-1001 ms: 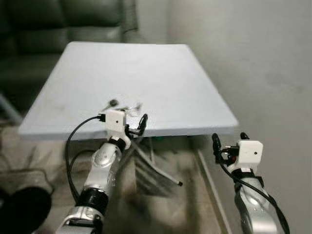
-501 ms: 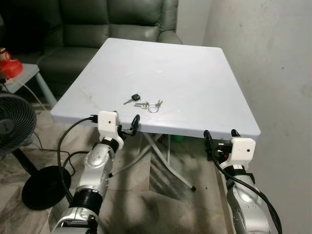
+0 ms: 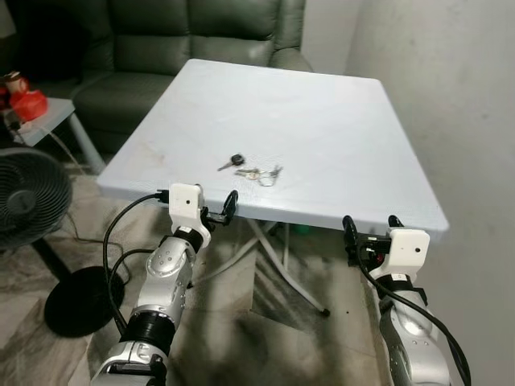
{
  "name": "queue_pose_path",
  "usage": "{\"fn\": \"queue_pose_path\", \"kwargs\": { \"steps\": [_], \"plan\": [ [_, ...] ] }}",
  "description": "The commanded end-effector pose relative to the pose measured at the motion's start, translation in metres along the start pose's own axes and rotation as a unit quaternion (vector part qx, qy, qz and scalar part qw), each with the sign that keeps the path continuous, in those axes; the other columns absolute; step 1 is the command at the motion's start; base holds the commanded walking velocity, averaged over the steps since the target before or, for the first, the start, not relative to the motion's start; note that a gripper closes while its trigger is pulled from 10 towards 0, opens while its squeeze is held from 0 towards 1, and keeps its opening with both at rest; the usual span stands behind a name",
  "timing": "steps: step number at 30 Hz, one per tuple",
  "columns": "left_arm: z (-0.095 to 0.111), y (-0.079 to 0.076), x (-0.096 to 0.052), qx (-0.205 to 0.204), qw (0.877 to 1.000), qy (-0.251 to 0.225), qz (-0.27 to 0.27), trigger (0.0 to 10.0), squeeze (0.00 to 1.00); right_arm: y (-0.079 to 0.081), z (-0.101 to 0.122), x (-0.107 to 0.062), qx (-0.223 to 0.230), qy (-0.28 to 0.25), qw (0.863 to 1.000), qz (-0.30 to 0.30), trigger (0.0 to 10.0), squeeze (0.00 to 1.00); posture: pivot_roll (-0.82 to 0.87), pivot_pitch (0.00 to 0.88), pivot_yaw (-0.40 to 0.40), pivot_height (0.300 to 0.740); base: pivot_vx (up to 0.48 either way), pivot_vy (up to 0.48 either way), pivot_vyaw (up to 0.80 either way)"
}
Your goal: Hang keys on a hook
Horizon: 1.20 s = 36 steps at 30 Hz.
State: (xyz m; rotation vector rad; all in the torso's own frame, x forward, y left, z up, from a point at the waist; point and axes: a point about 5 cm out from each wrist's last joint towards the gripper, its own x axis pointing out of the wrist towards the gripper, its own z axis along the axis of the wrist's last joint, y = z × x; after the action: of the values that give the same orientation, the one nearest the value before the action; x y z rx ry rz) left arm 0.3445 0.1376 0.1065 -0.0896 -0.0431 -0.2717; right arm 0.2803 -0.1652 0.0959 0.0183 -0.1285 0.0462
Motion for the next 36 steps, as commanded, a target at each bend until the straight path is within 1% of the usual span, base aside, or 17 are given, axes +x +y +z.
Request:
{"fn": "queue_pose_path", "kwargs": {
  "steps": [1, 36],
  "plan": [
    [0.0049, -0.0104, 0.0058, -0.003, 1.0, -0.007, -0.014, 10.0, 0.0, -0.0104, 0.0009, -0.0032, -0.007, 0.0, 1.0, -0.012, 10.0, 0.0, -0.05, 0.012, -0.032, 0.711, 0.0, 0.442, 0.0],
    [0.0027, -0.0148, 0.0053, -0.006, 1.0, -0.005, -0.018, 10.0, 0.0, -0.0079, 0.0009, -0.0057, -0.006, 0.002, 1.0, -0.001, 10.0, 0.0, -0.05, 0.006, -0.043, 0.711, 0.0, 0.444, 0.0]
  ]
}}
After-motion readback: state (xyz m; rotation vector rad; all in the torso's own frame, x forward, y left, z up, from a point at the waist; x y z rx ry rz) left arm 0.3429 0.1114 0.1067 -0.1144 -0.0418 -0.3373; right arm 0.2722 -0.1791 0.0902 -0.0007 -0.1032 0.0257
